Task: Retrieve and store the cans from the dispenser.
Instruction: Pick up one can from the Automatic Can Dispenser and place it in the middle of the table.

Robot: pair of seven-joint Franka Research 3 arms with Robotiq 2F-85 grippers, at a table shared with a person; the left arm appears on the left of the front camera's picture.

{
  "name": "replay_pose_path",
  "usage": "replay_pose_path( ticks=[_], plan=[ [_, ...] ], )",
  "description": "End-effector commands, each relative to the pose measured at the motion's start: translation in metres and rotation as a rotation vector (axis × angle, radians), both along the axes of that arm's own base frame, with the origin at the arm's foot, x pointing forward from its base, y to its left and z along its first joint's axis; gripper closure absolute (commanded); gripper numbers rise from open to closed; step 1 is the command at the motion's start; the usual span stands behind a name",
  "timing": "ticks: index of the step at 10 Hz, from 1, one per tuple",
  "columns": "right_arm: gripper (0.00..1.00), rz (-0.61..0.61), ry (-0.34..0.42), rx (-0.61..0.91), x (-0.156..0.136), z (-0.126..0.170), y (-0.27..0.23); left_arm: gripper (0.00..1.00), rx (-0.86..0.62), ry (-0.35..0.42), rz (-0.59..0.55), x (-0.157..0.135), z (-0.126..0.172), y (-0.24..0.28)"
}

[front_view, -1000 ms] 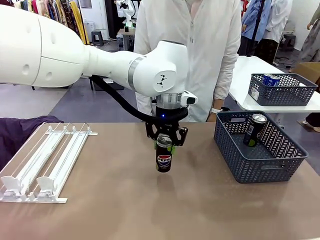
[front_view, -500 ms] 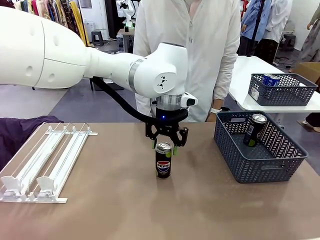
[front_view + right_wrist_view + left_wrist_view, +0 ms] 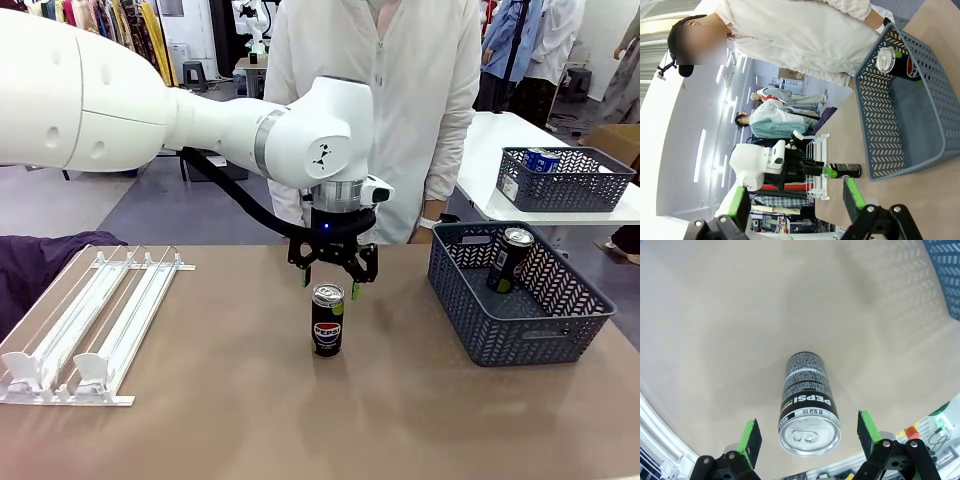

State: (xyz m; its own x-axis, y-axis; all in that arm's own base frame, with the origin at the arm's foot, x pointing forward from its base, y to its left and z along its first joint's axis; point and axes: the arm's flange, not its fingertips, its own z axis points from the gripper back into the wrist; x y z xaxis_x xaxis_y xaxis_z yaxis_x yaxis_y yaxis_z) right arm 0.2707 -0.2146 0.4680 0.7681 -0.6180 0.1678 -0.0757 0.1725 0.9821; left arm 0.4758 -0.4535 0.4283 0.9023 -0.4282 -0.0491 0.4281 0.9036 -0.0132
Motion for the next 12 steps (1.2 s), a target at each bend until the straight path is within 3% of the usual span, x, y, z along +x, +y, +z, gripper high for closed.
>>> replay_pose_path(
  ticks=[1, 3, 4, 6, 8, 11, 12],
  plan=[
    [0.00, -0.004, -0.028, 0.010, 0.003, 0.003, 0.000, 0.00, -0.073, -0.013, 0.015, -0.020, 0.034, 0.027],
    [0.00, -0.004, -0.028, 0.010, 0.003, 0.003, 0.000, 0.00, -0.180, -0.052, 0.020, -0.050, 0.093, 0.084],
    [0.00, -0.004, -0.028, 0.010, 0.003, 0.003, 0.000, 0.00, -0.277, -0.037, 0.049, -0.061, 0.116, 0.128],
    [0.00, -0.004, -0.028, 0.010, 0.003, 0.003, 0.000, 0.00, -0.488, -0.055, 0.274, -0.072, 0.137, 0.246],
    [0.00, -0.004, -0.028, 0.010, 0.003, 0.003, 0.000, 0.00, -0.744, -0.052, 0.440, -0.089, 0.135, 0.368],
    [0.00, -0.004, -0.028, 0.010, 0.003, 0.003, 0.000, 0.00, -1.122, -0.031, 0.681, -0.130, 0.084, 0.516],
    [0.00, -0.004, -0.028, 0.010, 0.003, 0.003, 0.000, 0.00, -1.254, -0.014, 0.626, -0.141, 0.063, 0.539]
  ],
)
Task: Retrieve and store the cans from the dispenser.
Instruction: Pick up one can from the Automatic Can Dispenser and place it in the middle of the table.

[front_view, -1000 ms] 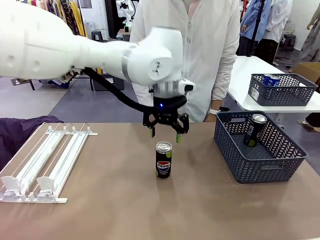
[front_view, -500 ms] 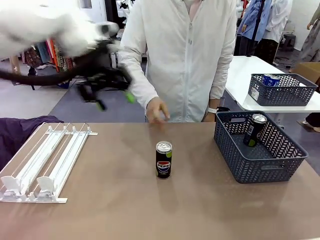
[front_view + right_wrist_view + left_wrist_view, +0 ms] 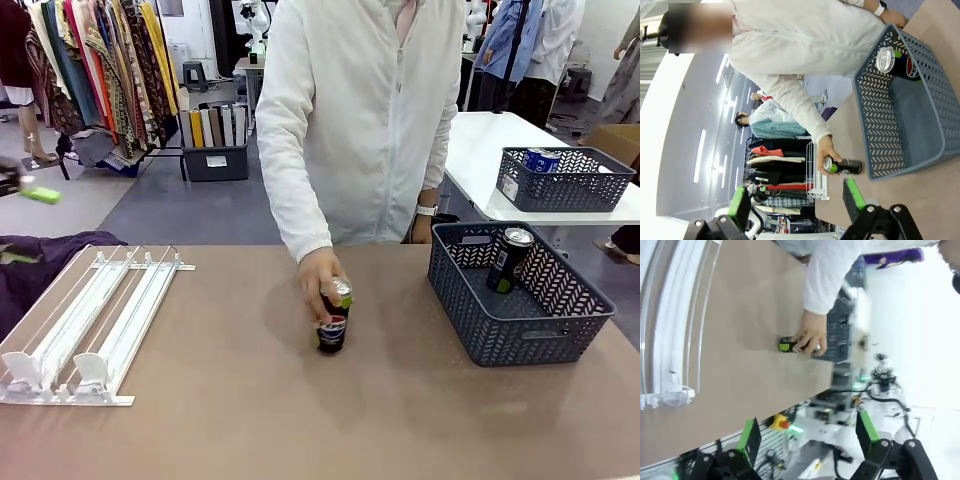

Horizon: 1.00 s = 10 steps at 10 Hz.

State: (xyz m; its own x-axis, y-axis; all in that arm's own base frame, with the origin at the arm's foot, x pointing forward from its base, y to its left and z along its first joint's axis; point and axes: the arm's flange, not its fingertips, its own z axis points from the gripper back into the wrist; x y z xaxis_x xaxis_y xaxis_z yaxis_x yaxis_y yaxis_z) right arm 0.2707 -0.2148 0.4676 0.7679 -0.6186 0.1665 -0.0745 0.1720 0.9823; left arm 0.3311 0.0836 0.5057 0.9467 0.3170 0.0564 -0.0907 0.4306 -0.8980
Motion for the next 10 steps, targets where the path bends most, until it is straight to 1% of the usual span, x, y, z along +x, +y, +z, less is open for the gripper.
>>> replay_pose_path(
  ticks=[1, 2, 3, 4, 10],
  plan=[
    [0.00, -0.003, -0.029, 0.009, 0.003, 0.004, 0.001, 0.00, -0.183, -0.062, -0.002, 0.003, -0.035, 0.014],
    [0.00, -0.003, -0.029, 0.009, 0.003, 0.004, 0.001, 0.00, -0.200, -0.065, -0.027, 0.003, -0.046, 0.013],
    [0.00, -0.003, -0.029, 0.009, 0.003, 0.004, 0.001, 0.00, -0.153, -0.056, -0.087, 0.008, -0.048, 0.009],
    [0.00, -0.003, -0.029, 0.009, 0.003, 0.004, 0.001, 0.00, -0.167, -0.045, 0.029, -0.011, -0.038, 0.027],
    [0.00, -0.003, -0.029, 0.009, 0.003, 0.004, 0.001, 0.00, -0.167, -0.045, 0.029, -0.011, -0.038, 0.027]
  ],
)
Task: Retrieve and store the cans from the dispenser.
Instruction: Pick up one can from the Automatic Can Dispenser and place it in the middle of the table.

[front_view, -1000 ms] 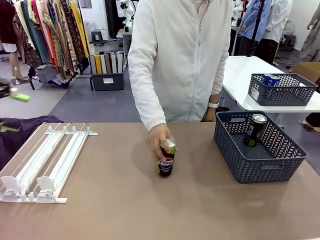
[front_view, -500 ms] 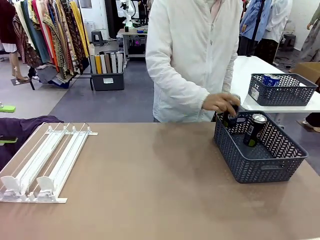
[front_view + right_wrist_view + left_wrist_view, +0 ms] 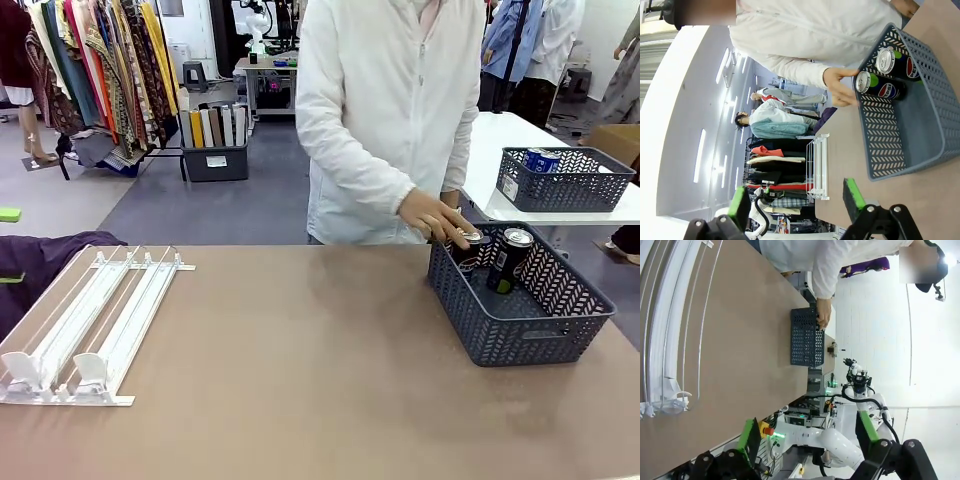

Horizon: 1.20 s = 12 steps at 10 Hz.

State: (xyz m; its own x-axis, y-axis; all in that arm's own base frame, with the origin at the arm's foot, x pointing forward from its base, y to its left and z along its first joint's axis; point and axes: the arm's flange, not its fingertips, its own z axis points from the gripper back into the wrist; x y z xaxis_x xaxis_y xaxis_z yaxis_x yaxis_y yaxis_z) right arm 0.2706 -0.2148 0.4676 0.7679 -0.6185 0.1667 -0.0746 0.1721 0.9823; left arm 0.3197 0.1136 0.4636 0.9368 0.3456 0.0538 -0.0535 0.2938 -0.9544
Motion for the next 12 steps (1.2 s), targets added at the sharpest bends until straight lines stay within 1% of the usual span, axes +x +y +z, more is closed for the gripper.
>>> replay_pose_path(
  ticks=[1, 12],
  plan=[
    [0.00, -0.003, -0.029, 0.010, 0.0029, 0.0035, 0.0006, 0.00, -0.022, 0.004, 0.006, -0.0001, 0.0041, -0.0030],
    [0.00, -0.003, -0.029, 0.010, 0.0029, 0.0035, 0.0006, 0.00, -0.022, 0.004, 0.006, -0.0001, 0.0041, -0.0030]
  ],
)
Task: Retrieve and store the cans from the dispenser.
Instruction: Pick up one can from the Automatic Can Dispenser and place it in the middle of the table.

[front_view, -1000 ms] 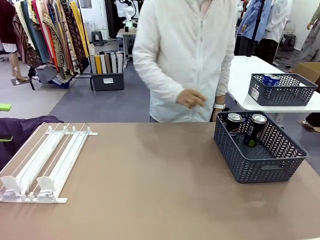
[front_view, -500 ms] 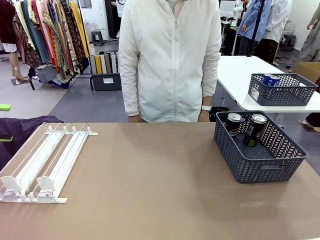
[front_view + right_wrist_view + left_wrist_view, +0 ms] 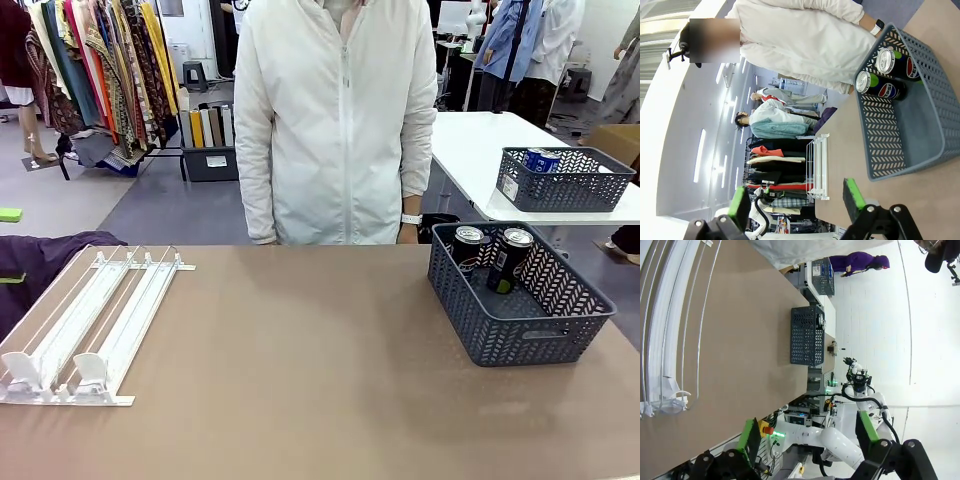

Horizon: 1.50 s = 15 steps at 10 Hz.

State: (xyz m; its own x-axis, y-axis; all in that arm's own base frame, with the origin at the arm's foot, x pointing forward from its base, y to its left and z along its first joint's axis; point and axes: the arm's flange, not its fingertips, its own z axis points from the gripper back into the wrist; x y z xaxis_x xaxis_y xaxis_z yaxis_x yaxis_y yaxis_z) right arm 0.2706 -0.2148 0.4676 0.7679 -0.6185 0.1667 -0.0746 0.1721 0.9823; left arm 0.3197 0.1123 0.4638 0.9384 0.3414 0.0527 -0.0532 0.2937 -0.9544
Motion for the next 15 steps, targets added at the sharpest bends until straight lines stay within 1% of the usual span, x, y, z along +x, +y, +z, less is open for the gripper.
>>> replay_pose_path(
  ticks=[1, 15],
  plan=[
    [0.00, -0.003, -0.029, 0.010, 0.0029, 0.0035, 0.0006, 0.00, -0.021, 0.003, 0.011, -0.0002, 0.0039, -0.0017],
    [0.00, -0.003, -0.029, 0.010, 0.0029, 0.0035, 0.0006, 0.00, -0.021, 0.003, 0.011, -0.0002, 0.0039, -0.0017]
  ],
)
